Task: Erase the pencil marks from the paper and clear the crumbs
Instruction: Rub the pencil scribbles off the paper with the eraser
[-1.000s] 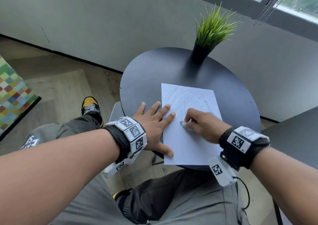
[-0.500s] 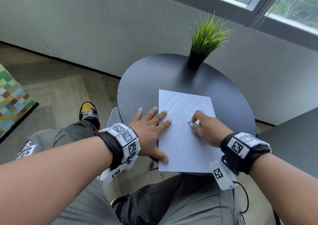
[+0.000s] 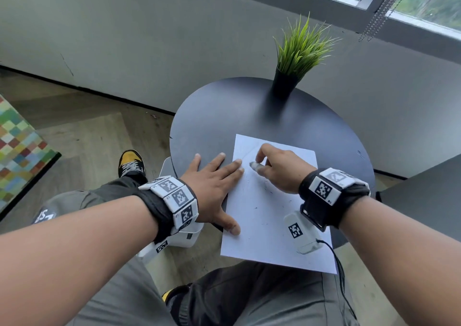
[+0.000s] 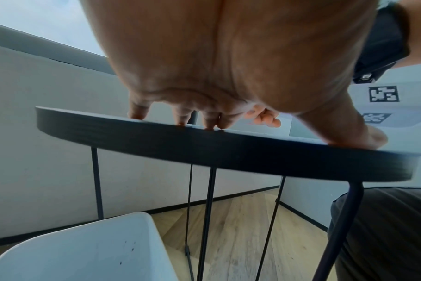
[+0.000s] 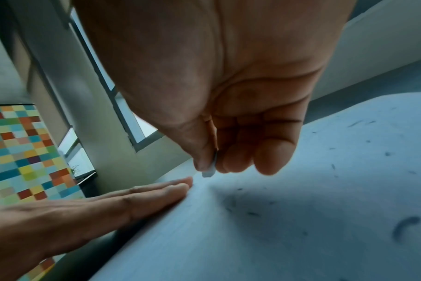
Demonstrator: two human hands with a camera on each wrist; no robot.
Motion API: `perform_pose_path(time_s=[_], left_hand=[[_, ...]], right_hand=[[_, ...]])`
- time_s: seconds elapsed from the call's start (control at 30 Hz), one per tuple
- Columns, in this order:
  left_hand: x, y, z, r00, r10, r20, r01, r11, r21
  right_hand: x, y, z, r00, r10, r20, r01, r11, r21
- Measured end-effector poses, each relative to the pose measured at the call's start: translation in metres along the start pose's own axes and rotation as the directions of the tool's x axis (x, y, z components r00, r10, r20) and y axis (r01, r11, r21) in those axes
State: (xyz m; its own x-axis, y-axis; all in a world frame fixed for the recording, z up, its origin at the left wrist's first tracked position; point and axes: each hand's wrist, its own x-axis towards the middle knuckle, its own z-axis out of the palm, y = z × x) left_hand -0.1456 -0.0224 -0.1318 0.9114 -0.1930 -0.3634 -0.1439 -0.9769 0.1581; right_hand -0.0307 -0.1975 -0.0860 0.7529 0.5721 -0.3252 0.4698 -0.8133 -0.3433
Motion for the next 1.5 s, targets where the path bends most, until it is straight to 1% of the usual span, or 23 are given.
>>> perform_pose_path(time_s=[0.1,0.17,0.27,0.3,0.33,0.43,0.47,0.53,0.6,0.63,0.73,0.8,0.83,0.93,0.97,1.03,1.1,1.23,1.27,1.33,1.4,1.43,1.5], left_hand=[[0.001,-0.002,0.0,1.0,-0.009,0.0,0.009,1.0,-0.001],[0.003,-0.003,0.001,1.0,-0.01,0.004,0.01,1.0,-0.004],[0.004,-0.004,0.004,1.0,-0.003,0.001,0.003,1.0,-0.009],[0.004,-0.005,0.005,1.0,0.0,-0.003,-0.001,1.0,-0.006],[0.005,-0.005,0.004,1.0,0.002,-0.002,-0.002,1.0,0.001],[0.006,-0.005,0.003,1.0,0.001,0.015,-0.001,1.0,0.009],[0.006,-0.005,0.003,1.0,0.004,0.013,-0.004,1.0,0.011],[0.004,-0.005,0.003,1.0,0.008,0.009,-0.008,1.0,0.006],[0.002,-0.005,0.003,1.0,0.011,0.005,-0.011,1.0,-0.005],[0.002,-0.005,0.003,1.0,0.011,0.004,-0.011,1.0,-0.005],[0.004,-0.005,0.003,1.0,0.009,0.006,-0.009,1.0,0.016],[0.004,-0.004,0.004,1.0,0.007,0.011,-0.007,1.0,0.016],[0.004,-0.004,0.004,1.0,0.007,0.013,-0.007,1.0,0.019],[0.002,-0.003,0.002,1.0,0.007,0.027,-0.008,0.999,0.034],[0.002,-0.003,0.002,1.0,0.007,0.028,-0.008,0.999,0.033],[0.002,-0.003,0.0,1.0,0.009,0.023,-0.01,1.0,0.029],[0.002,-0.002,0.001,1.0,0.009,0.022,-0.01,0.999,0.034],[0.001,-0.002,0.002,0.999,-0.001,0.041,-0.001,0.999,0.033],[0.002,-0.002,0.002,0.999,0.002,0.039,-0.003,1.0,0.031],[0.003,-0.003,0.001,1.0,0.006,0.027,-0.007,0.999,0.032],[0.003,-0.002,0.001,1.0,0.006,0.024,-0.006,0.999,0.032],[0.003,-0.002,0.001,1.0,0.007,0.027,-0.008,0.999,0.033],[0.003,-0.003,0.002,0.999,0.011,0.033,-0.012,1.0,0.029]], right_hand=[[0.003,0.002,0.003,1.0,0.028,0.006,-0.028,0.999,0.025],[-0.006,-0.003,0.01,0.997,-0.059,0.047,0.058,0.998,0.013],[-0.027,-0.022,0.024,0.95,-0.24,0.199,0.253,0.966,-0.044],[-0.025,-0.022,0.024,0.946,-0.258,0.195,0.275,0.96,-0.061],[-0.018,-0.018,0.022,0.959,-0.241,0.149,0.253,0.965,-0.067],[0.004,0.001,0.009,0.998,-0.054,-0.033,0.053,0.998,-0.033],[0.003,0.003,0.01,0.997,-0.07,-0.044,0.069,0.997,-0.041],[-0.013,-0.009,0.018,0.975,-0.211,0.071,0.215,0.974,-0.067],[-0.033,-0.026,0.028,0.907,-0.354,0.227,0.375,0.925,-0.057],[-0.035,-0.028,0.028,0.894,-0.367,0.255,0.393,0.918,-0.058],[-0.015,-0.012,0.014,0.967,-0.243,0.072,0.248,0.965,-0.079],[-0.016,-0.004,0.013,0.974,-0.225,0.0,0.224,0.97,-0.096],[-0.024,-0.008,0.017,0.959,-0.277,0.053,0.281,0.955,-0.097],[-0.048,-0.029,0.035,0.844,-0.449,0.292,0.484,0.873,-0.056],[-0.047,-0.031,0.033,0.847,-0.449,0.285,0.483,0.873,-0.059],[-0.033,-0.022,0.026,0.916,-0.376,0.141,0.39,0.916,-0.093],[-0.029,-0.015,0.022,0.941,-0.334,0.046,0.337,0.937,-0.089],[-0.05,-0.034,0.032,0.839,-0.444,0.314,0.485,0.872,-0.064],[-0.046,-0.032,0.03,0.862,-0.419,0.285,0.455,0.888,-0.07],[-0.024,-0.014,0.019,0.959,-0.266,0.094,0.274,0.957,-0.092],[-0.01,0.003,0.011,0.988,-0.136,-0.069,0.131,0.989,-0.067],[-0.011,0.005,0.013,0.989,-0.136,-0.066,0.132,0.989,-0.066],[-0.023,-0.005,0.02,0.967,-0.244,0.07,0.249,0.965,-0.085]])
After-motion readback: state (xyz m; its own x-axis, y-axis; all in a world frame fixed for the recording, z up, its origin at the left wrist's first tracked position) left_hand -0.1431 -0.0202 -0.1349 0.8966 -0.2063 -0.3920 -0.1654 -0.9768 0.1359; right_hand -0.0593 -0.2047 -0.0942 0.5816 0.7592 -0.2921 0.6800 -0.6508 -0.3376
